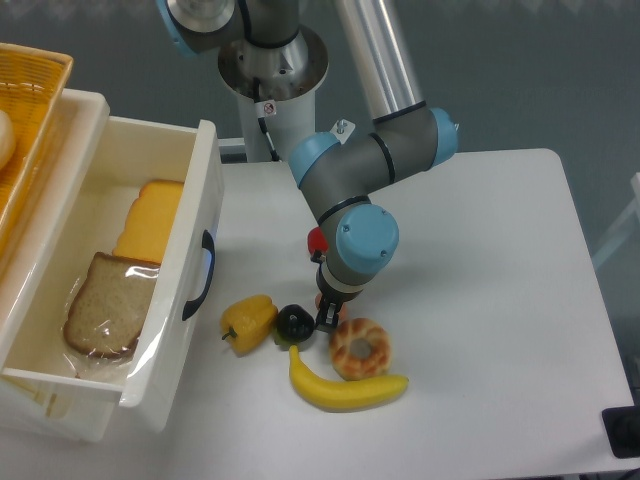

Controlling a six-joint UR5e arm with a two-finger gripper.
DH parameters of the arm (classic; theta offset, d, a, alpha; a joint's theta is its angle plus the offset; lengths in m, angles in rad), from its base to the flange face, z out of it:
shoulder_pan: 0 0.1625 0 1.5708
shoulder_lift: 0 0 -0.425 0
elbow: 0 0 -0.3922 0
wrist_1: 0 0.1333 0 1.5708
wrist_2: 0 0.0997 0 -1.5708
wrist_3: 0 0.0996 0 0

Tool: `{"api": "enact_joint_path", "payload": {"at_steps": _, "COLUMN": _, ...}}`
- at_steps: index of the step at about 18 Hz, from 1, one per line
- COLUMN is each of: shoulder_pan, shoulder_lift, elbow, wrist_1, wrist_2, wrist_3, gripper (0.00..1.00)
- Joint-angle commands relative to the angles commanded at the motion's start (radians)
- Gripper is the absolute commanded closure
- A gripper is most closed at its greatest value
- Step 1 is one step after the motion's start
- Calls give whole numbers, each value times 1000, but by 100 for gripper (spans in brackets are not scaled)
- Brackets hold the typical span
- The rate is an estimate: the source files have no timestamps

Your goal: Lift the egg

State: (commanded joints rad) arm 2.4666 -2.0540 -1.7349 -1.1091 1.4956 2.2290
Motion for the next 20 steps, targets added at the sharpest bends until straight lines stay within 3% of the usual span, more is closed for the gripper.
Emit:
{"api": "enact_joint_path", "payload": {"at_steps": 3, "shoulder_pan": -3, "shoulder_lift": 0, "elbow": 2, "wrist_1": 0, "wrist_2": 0, "wrist_3": -31, "gripper": 50}}
{"api": "enact_joint_path", "payload": {"at_steps": 7, "shoulder_pan": -3, "shoulder_lift": 0, "elbow": 2, "wrist_1": -2, "wrist_2": 0, "wrist_3": -43, "gripper": 64}}
{"api": "enact_joint_path", "payload": {"at_steps": 11, "shoulder_pan": -2, "shoulder_lift": 0, "elbow": 3, "wrist_1": -2, "wrist_2": 0, "wrist_3": -43, "gripper": 65}}
{"api": "enact_joint_path", "payload": {"at_steps": 13, "shoulder_pan": -2, "shoulder_lift": 0, "elbow": 3, "wrist_1": -2, "wrist_2": 2, "wrist_3": -45, "gripper": 72}}
{"api": "enact_joint_path", "payload": {"at_steps": 20, "shoulder_pan": -3, "shoulder_lift": 0, "elbow": 12, "wrist_1": -2, "wrist_2": 3, "wrist_3": -68, "gripper": 76}}
